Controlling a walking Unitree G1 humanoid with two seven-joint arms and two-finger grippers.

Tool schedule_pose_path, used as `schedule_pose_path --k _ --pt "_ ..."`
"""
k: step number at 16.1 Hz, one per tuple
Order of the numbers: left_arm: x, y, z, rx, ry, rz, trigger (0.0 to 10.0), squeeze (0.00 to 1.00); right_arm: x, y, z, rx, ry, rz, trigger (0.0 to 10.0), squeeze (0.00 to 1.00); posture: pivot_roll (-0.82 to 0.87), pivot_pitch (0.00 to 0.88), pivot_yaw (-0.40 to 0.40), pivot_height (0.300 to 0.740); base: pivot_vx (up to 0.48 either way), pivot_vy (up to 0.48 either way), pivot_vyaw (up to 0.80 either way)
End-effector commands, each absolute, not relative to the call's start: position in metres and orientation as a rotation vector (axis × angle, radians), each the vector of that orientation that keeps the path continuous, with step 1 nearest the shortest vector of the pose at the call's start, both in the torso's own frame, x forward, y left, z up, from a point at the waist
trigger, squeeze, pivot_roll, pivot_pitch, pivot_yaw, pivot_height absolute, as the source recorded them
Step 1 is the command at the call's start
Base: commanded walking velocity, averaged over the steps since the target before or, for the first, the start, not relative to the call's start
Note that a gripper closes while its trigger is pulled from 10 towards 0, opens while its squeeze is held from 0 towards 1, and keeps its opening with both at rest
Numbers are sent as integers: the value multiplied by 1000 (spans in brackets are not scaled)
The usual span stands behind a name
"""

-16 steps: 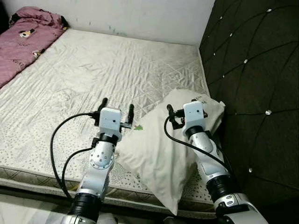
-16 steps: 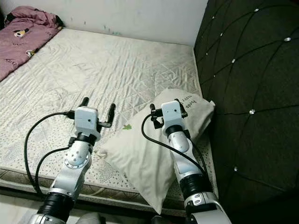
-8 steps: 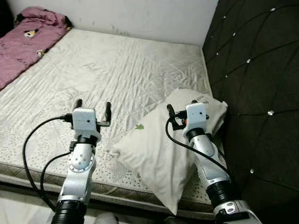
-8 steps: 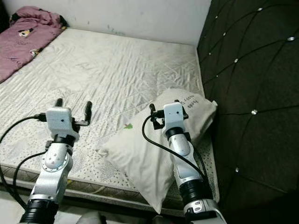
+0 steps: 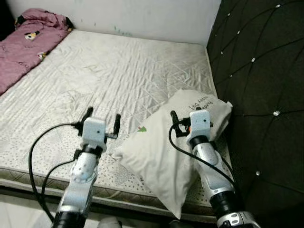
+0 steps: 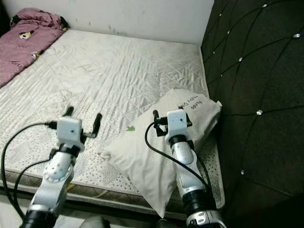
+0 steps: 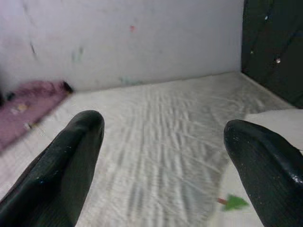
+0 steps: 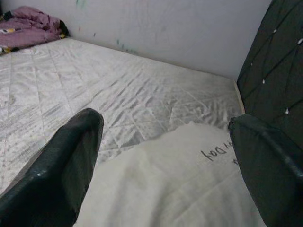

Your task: Clean up the room

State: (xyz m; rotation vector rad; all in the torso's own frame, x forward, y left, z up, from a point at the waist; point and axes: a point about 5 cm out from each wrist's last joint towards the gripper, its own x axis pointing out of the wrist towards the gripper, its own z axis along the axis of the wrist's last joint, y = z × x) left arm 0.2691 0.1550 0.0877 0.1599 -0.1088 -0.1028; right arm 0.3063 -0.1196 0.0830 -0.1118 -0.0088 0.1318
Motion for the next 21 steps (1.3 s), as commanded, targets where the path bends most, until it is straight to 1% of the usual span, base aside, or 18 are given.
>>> schedule_pose_path --k 1,2,3,4,9,11,14,21 --pt "266 154 87 135 -100 -105 10000 0 305 -124 83 -118 3 114 10000 0 96 0 -7 740 0 0 -800" --pt "264 153 85 143 -96 -106 10000 0 303 -126 80 -118 17 106 10000 0 95 0 -7 740 0 0 -800" --pt "262 157 86 146 -99 -64 10000 0 296 -130 75 -119 29 98 10000 0 97 0 -7 740 0 0 -800" --pt "264 159 87 150 -91 -35 10000 0 296 -131 75 -118 32 91 10000 0 96 0 -7 740 0 0 -800" --pt "266 164 83 132 -54 -30 10000 0 296 -132 78 -113 15 78 10000 0 95 0 -8 740 0 0 -751" --pt "265 168 77 78 -11 -8 10000 0 294 -132 81 -121 4 78 10000 0 91 0 -9 740 0 0 0" --pt "266 174 76 20 -7 29 10000 0 294 -136 82 -117 -1 54 10000 0 89 0 -6 740 0 0 0" --pt "268 174 77 31 -5 22 10000 0 295 -140 76 -98 30 31 10000 0 94 0 -10 740 0 0 0"
